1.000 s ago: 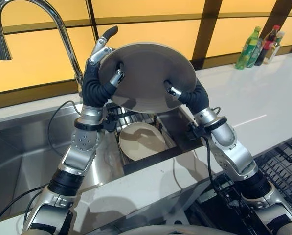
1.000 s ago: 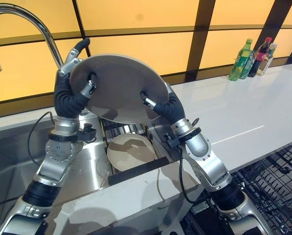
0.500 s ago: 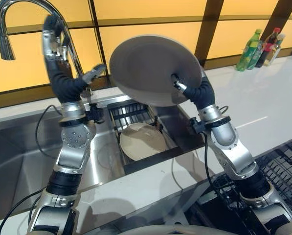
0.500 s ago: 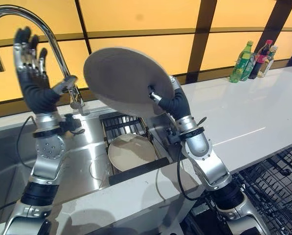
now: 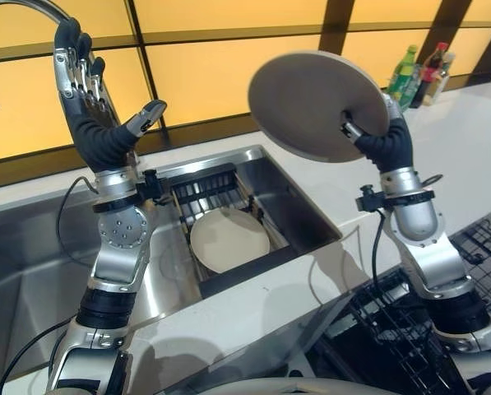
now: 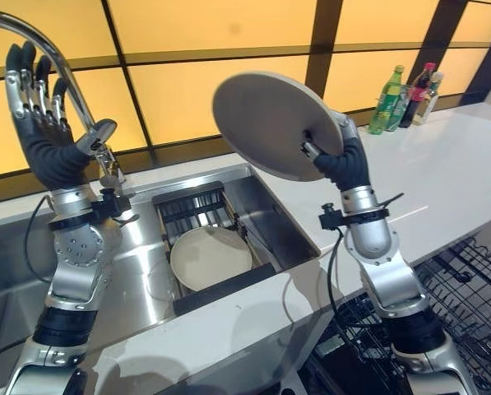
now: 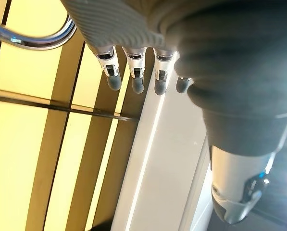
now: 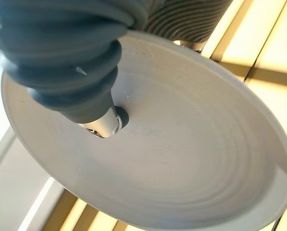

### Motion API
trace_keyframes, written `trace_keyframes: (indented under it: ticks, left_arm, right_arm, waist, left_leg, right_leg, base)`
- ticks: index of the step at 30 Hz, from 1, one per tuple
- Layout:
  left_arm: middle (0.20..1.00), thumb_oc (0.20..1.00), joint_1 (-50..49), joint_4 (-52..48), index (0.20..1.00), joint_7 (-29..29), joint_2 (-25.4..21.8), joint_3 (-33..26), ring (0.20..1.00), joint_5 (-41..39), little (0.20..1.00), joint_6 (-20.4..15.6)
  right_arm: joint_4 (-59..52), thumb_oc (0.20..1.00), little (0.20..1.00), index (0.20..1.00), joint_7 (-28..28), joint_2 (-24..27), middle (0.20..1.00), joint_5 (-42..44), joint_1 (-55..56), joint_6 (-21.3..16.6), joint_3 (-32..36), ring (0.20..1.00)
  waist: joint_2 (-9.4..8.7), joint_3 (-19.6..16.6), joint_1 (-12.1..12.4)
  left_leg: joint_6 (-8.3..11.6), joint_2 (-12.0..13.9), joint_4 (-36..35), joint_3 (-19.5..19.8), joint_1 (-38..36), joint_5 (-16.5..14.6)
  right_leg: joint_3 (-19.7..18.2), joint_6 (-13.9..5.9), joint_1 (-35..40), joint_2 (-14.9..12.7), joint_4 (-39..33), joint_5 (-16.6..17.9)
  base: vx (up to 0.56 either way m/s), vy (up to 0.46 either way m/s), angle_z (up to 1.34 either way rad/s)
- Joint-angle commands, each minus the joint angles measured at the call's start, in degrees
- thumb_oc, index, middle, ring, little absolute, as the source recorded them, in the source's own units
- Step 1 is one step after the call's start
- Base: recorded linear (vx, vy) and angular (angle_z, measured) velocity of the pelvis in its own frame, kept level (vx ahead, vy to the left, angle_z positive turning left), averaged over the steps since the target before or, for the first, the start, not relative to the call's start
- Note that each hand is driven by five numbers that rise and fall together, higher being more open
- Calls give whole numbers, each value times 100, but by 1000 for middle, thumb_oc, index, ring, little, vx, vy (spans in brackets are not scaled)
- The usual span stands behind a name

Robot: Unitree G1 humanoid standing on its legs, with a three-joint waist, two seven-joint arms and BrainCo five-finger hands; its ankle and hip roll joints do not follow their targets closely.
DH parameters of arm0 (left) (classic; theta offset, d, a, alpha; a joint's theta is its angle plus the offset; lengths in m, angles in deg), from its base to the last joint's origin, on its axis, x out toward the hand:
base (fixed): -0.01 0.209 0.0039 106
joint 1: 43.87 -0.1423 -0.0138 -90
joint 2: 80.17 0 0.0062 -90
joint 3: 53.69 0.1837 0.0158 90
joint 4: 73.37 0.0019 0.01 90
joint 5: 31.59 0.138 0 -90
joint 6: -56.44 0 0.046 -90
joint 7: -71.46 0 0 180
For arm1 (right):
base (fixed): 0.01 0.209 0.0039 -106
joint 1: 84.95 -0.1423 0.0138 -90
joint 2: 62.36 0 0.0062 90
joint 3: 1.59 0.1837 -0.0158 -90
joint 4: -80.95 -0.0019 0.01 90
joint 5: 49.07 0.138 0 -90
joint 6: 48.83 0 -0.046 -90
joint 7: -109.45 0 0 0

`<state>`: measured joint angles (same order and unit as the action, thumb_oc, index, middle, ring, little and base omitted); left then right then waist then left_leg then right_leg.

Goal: Pick up plates and place into dishwasher.

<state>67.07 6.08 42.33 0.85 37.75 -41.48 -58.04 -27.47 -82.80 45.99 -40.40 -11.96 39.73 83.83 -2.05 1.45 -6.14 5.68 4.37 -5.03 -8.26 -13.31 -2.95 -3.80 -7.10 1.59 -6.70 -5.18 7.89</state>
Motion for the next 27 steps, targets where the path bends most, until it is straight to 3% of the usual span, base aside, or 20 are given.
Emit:
trace_keyframes:
  ticks: [1,5,8,10,11,14,19,23,25,27]
  left_arm:
    - [1000,1000,100,-10,1000,37,-418,-153,1000,-134,1000,-157]
    - [1000,1000,-18,44,1000,-99,-484,-333,1000,-51,1000,-228]
    - [1000,1000,-90,83,1000,-356,-558,-482,1000,12,1000,-227]
    - [1000,1000,-94,89,1000,-357,-563,-495,1000,5,1000,-232]
    - [1000,1000,-27,189,1000,-407,-637,-529,1000,138,1000,-188]
    - [1000,1000,-116,94,1000,-216,-688,-666,1000,281,1000,-122]
    - [1000,1000,-368,253,1000,-124,-965,-1027,1000,275,1000,-165]
    - [1000,1000,-746,290,1000,-153,-1027,-1394,1000,169,1000,-207]
    - [1000,1000,-812,256,1000,-133,-1035,-1472,1000,213,1000,-200]
    - [1000,1000,-786,201,1000,33,-1017,-1495,1000,204,1000,-192]
  right_arm:
    - [-124,200,200,200,-187,426,200,-73,37,-178,643,200]
    - [18,200,200,200,-78,682,200,102,435,-261,1164,200]
    - [252,200,200,200,-4,872,200,308,424,-376,1329,200]
    - [282,200,200,200,-27,887,200,298,403,-365,1325,200]
    - [506,200,200,200,-210,922,200,199,421,-395,1402,200]
    - [484,200,200,200,-321,847,200,-96,1038,-519,1872,200]
    - [671,200,200,200,-55,711,200,-196,1807,-464,2514,200]
    - [1109,200,200,200,-3,682,200,-210,1713,-401,2359,200]
    - [1255,200,200,200,-80,679,200,-328,1641,-331,2219,200]
    - [1331,200,200,200,-191,687,200,-511,1760,-186,2220,200]
  waist:
    - [-26,-161,-295]
    - [-91,-96,-495]
    - [-115,10,-506]
    - [-111,20,-499]
    - [-22,110,-613]
    - [12,135,-772]
    - [-13,221,-974]
    - [-88,349,-756]
    - [-77,409,-630]
    - [18,434,-516]
  left_leg:
    - [-264,99,472,-87,469,-413]
    - [-301,6,1119,-130,614,-713]
    - [-301,-103,1550,359,776,-957]
    - [-305,-113,1567,397,782,-979]
    - [-370,-187,1324,480,677,-894]
    - [-392,-167,933,359,527,-781]
    - [-435,-299,670,147,416,-822]
    - [-485,-246,824,-327,364,-873]
    - [-556,-152,918,-541,439,-803]
    - [-655,-67,994,-512,707,-606]
  right_leg:
    - [-60,-223,90,-74,657,-966]
    - [-418,-175,25,-20,685,-878]
    - [-838,-145,-106,26,826,-814]
    - [-876,-146,-124,32,844,-813]
    - [-1007,-234,-321,17,985,-711]
    - [-988,-420,-543,-124,1065,-519]
    - [-782,-586,-1007,-525,1048,62]
    - [-35,-644,-1098,-776,1256,181]
    - [186,-591,-1060,-696,1674,-64]
    - [156,-443,-877,-309,2212,-684]
  base:
    - [6,-2,-34]
    - [-19,-5,-33]
    - [-32,52,-51]
    - [-28,91,-74]
    - [-32,177,-63]
    - [-33,139,-58]
    - [-38,58,-24]
    - [-75,-63,-44]
    - [-171,-53,-72]
    - [-159,-58,-45]
